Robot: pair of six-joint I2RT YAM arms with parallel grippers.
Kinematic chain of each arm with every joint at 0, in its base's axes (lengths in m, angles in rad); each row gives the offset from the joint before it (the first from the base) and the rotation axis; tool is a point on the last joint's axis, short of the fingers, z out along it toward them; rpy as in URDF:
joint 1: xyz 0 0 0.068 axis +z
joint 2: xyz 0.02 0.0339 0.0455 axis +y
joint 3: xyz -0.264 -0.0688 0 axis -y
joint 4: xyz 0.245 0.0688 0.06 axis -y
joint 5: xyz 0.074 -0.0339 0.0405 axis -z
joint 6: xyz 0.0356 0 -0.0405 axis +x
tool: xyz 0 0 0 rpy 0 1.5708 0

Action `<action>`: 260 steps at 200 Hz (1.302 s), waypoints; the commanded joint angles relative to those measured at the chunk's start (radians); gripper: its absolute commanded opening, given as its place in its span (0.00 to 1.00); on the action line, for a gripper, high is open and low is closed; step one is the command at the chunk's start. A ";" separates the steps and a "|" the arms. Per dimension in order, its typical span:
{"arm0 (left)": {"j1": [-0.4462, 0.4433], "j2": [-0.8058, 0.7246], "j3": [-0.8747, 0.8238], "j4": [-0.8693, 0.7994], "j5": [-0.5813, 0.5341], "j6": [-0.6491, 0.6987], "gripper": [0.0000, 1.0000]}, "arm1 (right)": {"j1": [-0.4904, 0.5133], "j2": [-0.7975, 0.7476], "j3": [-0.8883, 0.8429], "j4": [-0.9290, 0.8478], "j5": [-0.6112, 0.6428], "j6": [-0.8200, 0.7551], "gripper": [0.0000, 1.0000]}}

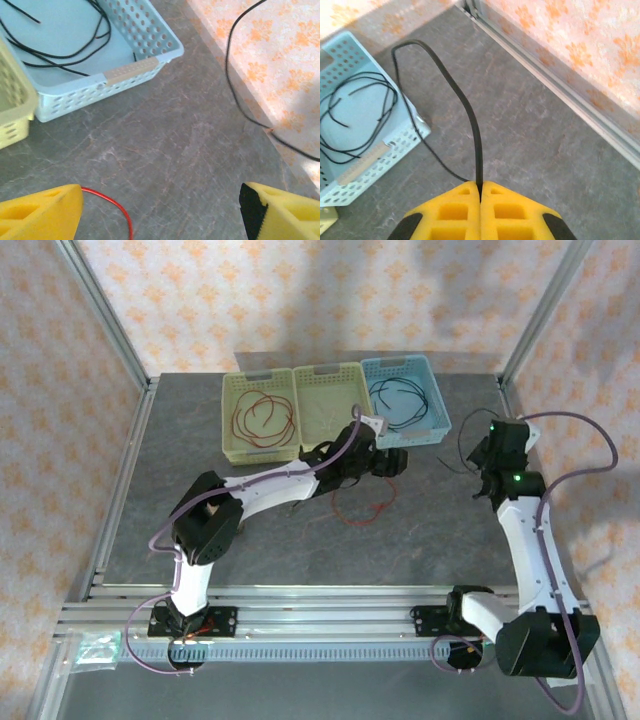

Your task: Untangle the cables

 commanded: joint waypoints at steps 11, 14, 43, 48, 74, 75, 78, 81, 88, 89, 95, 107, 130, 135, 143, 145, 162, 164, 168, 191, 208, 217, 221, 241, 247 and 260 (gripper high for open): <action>0.019 -0.008 0.004 0.013 0.009 -0.005 0.82 | 0.014 -0.017 0.070 0.033 -0.024 -0.056 0.00; 0.021 -0.010 0.002 0.010 0.008 -0.002 0.82 | 0.016 -0.015 0.075 0.036 -0.024 -0.059 0.00; 0.029 -0.037 -0.026 -0.014 -0.014 0.015 0.82 | 0.030 0.020 0.135 0.055 -0.018 -0.086 0.00; 0.028 -0.043 -0.036 -0.015 -0.021 0.016 0.82 | 0.033 0.028 0.145 0.061 -0.016 -0.091 0.00; 0.032 -0.084 -0.083 -0.005 -0.040 0.007 0.82 | 0.044 0.065 0.189 0.087 -0.016 -0.116 0.00; 0.032 -0.085 -0.085 -0.004 -0.040 0.007 0.82 | 0.045 0.066 0.190 0.088 -0.017 -0.116 0.00; 0.031 -0.089 -0.091 0.000 -0.042 0.005 0.82 | 0.046 0.070 0.193 0.094 -0.016 -0.117 0.00; 0.032 -0.092 -0.097 0.002 -0.043 0.003 0.82 | 0.049 0.073 0.194 0.099 -0.017 -0.121 0.00; 0.033 -0.100 -0.110 0.008 -0.048 0.000 0.82 | 0.054 0.081 0.198 0.111 -0.022 -0.127 0.00; 0.033 -0.101 -0.112 0.009 -0.048 -0.002 0.82 | 0.055 0.082 0.198 0.113 -0.022 -0.128 0.00; 0.034 -0.108 -0.123 0.015 -0.050 -0.004 0.82 | 0.060 0.088 0.202 0.120 -0.025 -0.131 0.00; 0.035 -0.126 -0.150 0.031 -0.057 -0.010 0.82 | 0.072 0.100 0.209 0.139 -0.037 -0.142 0.00; 0.043 -0.168 -0.207 0.080 -0.060 -0.025 0.82 | 0.082 0.124 0.232 0.172 -0.059 -0.147 0.00; 0.045 -0.177 -0.216 0.088 -0.062 -0.027 0.82 | 0.084 0.127 0.238 0.178 -0.069 -0.147 0.00; 0.048 -0.195 -0.234 0.100 -0.063 -0.029 0.82 | 0.085 0.152 0.252 0.185 -0.089 -0.147 0.00; 0.049 -0.198 -0.239 0.103 -0.063 -0.029 0.82 | 0.085 0.159 0.255 0.186 -0.093 -0.146 0.00; 0.054 -0.242 -0.274 0.129 -0.068 -0.031 0.82 | 0.093 0.203 0.283 0.201 -0.132 -0.138 0.00; 0.055 -0.246 -0.278 0.133 -0.069 -0.031 0.82 | 0.093 0.209 0.286 0.203 -0.137 -0.137 0.00; 0.057 -0.257 -0.287 0.137 -0.071 -0.032 0.82 | 0.096 0.221 0.292 0.205 -0.142 -0.134 0.00; 0.063 -0.314 -0.334 0.155 -0.087 -0.045 0.82 | 0.105 0.287 0.331 0.232 -0.165 -0.125 0.00; 0.067 -0.350 -0.367 0.160 -0.100 -0.055 0.82 | 0.110 0.348 0.370 0.242 -0.197 -0.120 0.00; 0.069 -0.367 -0.383 0.160 -0.106 -0.060 0.82 | 0.113 0.388 0.401 0.238 -0.209 -0.118 0.00; 0.070 -0.374 -0.392 0.160 -0.109 -0.061 0.82 | 0.116 0.406 0.413 0.238 -0.215 -0.117 0.00; 0.072 -0.409 -0.431 0.166 -0.125 -0.068 0.82 | 0.124 0.486 0.469 0.246 -0.236 -0.114 0.00; 0.074 -0.418 -0.440 0.163 -0.129 -0.071 0.82 | 0.125 0.511 0.485 0.248 -0.245 -0.111 0.00; 0.077 -0.433 -0.454 0.157 -0.132 -0.072 0.81 | 0.127 0.572 0.532 0.243 -0.266 -0.105 0.00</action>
